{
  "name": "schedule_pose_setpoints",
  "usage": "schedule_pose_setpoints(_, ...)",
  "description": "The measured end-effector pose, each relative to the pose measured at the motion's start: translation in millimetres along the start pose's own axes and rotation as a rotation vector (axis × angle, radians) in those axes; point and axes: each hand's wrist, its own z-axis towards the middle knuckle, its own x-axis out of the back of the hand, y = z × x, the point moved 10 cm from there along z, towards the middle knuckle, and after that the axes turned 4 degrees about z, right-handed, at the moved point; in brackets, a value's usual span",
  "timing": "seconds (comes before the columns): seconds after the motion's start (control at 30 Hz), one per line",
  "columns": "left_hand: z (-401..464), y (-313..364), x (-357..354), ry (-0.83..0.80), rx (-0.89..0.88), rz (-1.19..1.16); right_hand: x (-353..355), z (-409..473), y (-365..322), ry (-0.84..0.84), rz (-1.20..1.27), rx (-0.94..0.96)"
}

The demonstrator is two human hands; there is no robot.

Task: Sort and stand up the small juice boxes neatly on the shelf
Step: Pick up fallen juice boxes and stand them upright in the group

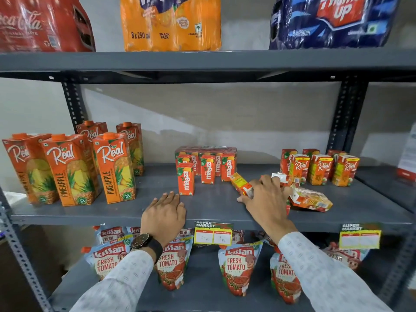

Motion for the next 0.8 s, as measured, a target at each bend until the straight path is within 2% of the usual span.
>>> schedule_pose_setpoints(0.1, -0.2, 0.2, 0.3, 0.01, -0.005, -0.007, -2.4, -2.6, -12.5, -0.013, 0.081, 0.097)
schedule_pose_setpoints(0.2, 0.7, 1.1, 0.2, 0.01, -0.006, -0.005, -6.8, -2.9, -25.9, -0.103, 0.138, 0.147)
schedule_pose_setpoints(0.33, 0.6, 0.9, 0.4, 0.01, -0.008, 0.004, 2.2, 3.2, -20.7, -0.087, 0.003, 0.017)
schedule_pose_setpoints(0.47, 1.0, 0.0, 0.0, 0.016, -0.006, 0.0, -6.5, 8.8, -23.5, -0.193, -0.073, -0.043)
schedule_pose_setpoints(0.6, 0.9, 0.9, 1.6, 0.022, -0.013, 0.001, -15.2, 10.1, -21.8, -0.278, 0.108, -0.082)
schedule_pose_setpoints(0.8, 0.1, 1.0, 3.0, 0.032, -0.008, -0.001, -14.3, 10.3, -36.4, -0.314, 0.301, 0.028)
